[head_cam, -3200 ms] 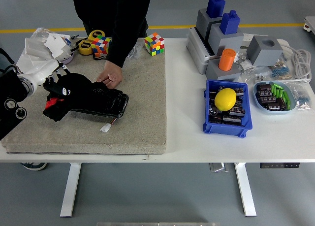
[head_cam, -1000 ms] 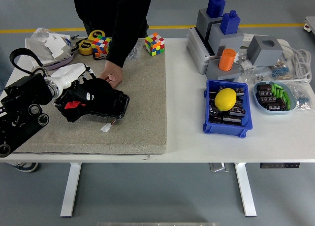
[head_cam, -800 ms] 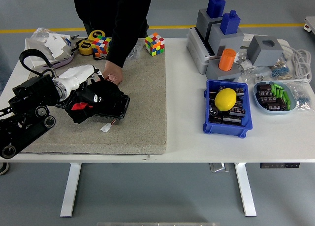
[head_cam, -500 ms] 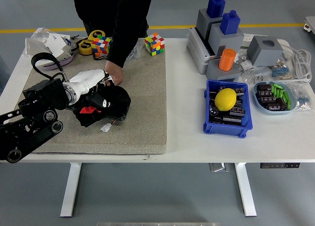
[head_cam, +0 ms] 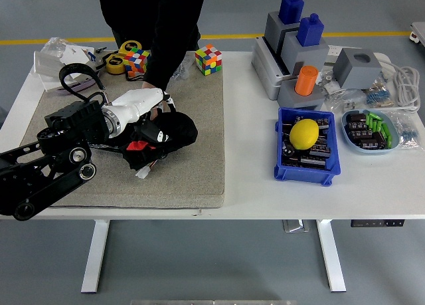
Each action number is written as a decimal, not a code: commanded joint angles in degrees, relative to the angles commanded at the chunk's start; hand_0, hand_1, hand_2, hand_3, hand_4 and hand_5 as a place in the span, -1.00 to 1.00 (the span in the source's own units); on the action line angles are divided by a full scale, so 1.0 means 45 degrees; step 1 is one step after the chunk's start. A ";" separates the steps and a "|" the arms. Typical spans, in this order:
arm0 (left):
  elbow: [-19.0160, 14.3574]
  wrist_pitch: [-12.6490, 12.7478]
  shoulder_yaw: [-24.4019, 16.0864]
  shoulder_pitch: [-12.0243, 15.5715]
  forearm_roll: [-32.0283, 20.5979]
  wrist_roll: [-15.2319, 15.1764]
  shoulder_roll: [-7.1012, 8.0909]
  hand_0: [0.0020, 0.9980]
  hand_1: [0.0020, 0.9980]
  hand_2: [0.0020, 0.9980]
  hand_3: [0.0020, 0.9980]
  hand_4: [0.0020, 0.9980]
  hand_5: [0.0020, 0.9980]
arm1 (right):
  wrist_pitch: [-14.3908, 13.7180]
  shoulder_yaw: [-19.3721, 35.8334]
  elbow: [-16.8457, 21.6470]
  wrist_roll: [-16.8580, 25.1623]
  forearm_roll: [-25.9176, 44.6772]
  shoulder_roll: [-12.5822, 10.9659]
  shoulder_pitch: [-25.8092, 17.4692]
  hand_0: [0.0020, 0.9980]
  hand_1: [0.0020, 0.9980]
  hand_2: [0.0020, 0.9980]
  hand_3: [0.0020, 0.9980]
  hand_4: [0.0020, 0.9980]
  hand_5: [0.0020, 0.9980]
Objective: Pick the rag up,wipe the panel,place it on the desk
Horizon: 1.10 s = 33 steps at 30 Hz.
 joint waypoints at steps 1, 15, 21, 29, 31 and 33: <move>0.0067 -0.0012 0.0010 -0.0017 -0.0025 0.0005 0.0013 -0.47 -0.64 -0.25 0.18 0.38 -0.87 | -0.0005 -0.0005 0.0001 0.0001 0.0002 0.0001 0.0007 0.47 0.36 0.37 0.23 1.00 0.12; 0.1385 0.0145 0.0000 0.0137 -0.0407 -0.0259 0.0083 -0.47 -0.64 -0.25 0.18 0.40 -0.85 | -0.0025 0.0053 0.0017 -0.0050 -0.0043 0.0026 0.0003 0.47 0.36 0.37 0.23 1.00 0.12; 0.1498 0.0148 -0.0164 0.0164 -0.0372 -0.0271 0.0242 -0.47 -0.64 -0.25 0.18 0.40 -0.85 | -0.0014 0.0092 0.0007 -0.0075 -0.0061 0.0052 -0.0027 0.47 0.36 0.37 0.23 1.00 0.12; 0.1593 0.0158 -0.0470 0.0301 -0.0267 -0.0286 0.0394 -0.47 -0.64 -0.25 0.18 0.40 -0.84 | -0.0012 0.0161 0.0014 -0.0095 -0.0091 0.0049 -0.0053 0.47 0.36 0.37 0.23 1.00 0.12; 0.1633 0.0162 -0.0539 0.0341 -0.0251 -0.0289 0.0421 -0.47 -0.64 -0.25 0.18 0.40 -0.84 | -0.0007 0.0161 0.0012 -0.0105 -0.0095 0.0051 -0.0062 0.47 0.36 0.37 0.23 1.00 0.12; 0.1698 0.0169 -0.0597 0.0372 -0.0288 -0.0305 0.0445 -0.47 -0.64 -0.25 0.18 0.40 -0.84 | -0.0003 0.0162 0.0013 -0.0111 -0.0095 0.0052 -0.0064 0.47 0.36 0.37 0.23 1.00 0.12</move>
